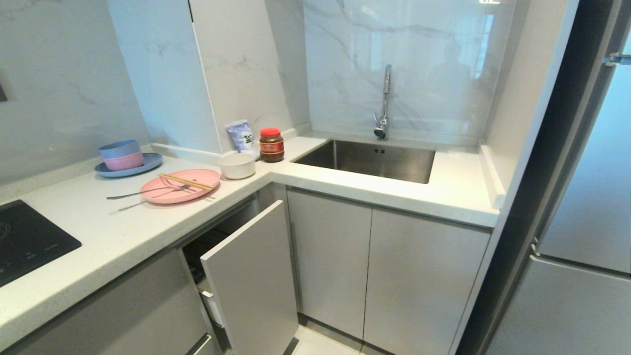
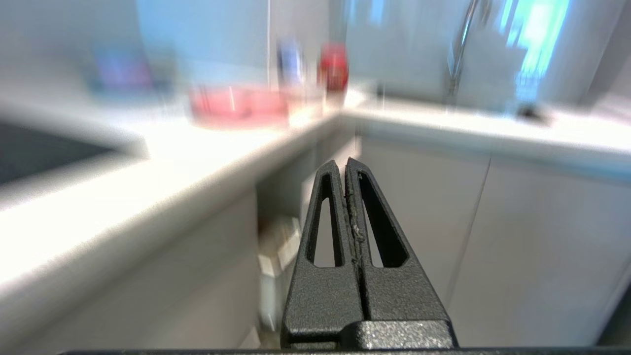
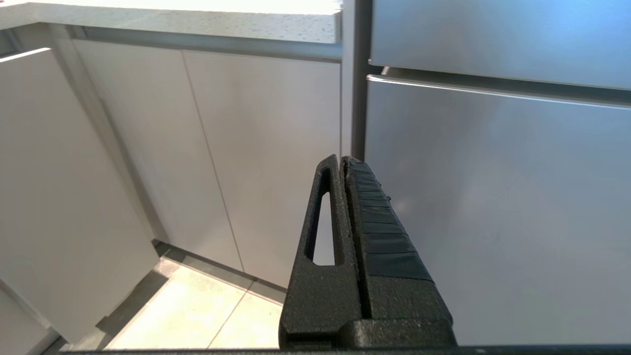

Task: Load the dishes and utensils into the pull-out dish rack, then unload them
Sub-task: Open the cupboard

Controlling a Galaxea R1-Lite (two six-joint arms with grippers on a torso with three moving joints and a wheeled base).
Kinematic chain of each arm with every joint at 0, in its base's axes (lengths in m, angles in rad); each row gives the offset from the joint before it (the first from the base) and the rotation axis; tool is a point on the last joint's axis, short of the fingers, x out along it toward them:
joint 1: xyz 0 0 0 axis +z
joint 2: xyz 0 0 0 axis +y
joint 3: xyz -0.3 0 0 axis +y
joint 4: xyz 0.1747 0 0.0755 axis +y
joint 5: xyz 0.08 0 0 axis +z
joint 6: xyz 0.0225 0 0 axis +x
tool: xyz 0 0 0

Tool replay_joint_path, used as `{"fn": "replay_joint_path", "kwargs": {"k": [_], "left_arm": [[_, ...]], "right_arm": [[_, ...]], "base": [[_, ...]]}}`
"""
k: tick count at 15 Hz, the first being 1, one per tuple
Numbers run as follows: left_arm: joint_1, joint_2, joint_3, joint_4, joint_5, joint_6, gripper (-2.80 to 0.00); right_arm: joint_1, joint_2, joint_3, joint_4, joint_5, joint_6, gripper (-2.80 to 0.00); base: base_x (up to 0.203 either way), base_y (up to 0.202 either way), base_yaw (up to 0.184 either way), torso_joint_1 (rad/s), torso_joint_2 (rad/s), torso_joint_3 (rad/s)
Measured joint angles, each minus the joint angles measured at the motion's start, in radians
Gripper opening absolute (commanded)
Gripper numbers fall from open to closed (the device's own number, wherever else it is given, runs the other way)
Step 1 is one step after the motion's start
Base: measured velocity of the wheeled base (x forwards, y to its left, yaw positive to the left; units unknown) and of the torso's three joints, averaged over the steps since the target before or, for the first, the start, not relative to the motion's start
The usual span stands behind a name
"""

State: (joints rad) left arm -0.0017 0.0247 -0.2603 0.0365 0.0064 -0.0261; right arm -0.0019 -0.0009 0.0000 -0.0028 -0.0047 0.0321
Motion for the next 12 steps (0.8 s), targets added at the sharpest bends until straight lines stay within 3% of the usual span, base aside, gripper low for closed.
{"fn": "replay_joint_path", "kwargs": {"k": [3,7,12], "left_arm": [[0.000,0.146,-0.313,0.068,-0.003,0.050,-2.80],[0.001,0.483,-0.697,0.097,-0.003,0.070,-2.80],[-0.003,0.862,-0.957,0.141,-0.005,0.035,-2.80]], "right_arm": [[0.000,0.000,0.000,0.000,0.000,0.000,-2.80],[0.000,0.000,0.000,0.000,0.000,0.000,-2.80],[0.000,0.000,0.000,0.000,0.000,0.000,-2.80]], "base": [[0.000,0.000,0.000,0.000,0.00,0.000],[0.000,0.000,0.000,0.000,0.00,0.000],[0.000,0.000,0.000,0.000,0.00,0.000]]}}
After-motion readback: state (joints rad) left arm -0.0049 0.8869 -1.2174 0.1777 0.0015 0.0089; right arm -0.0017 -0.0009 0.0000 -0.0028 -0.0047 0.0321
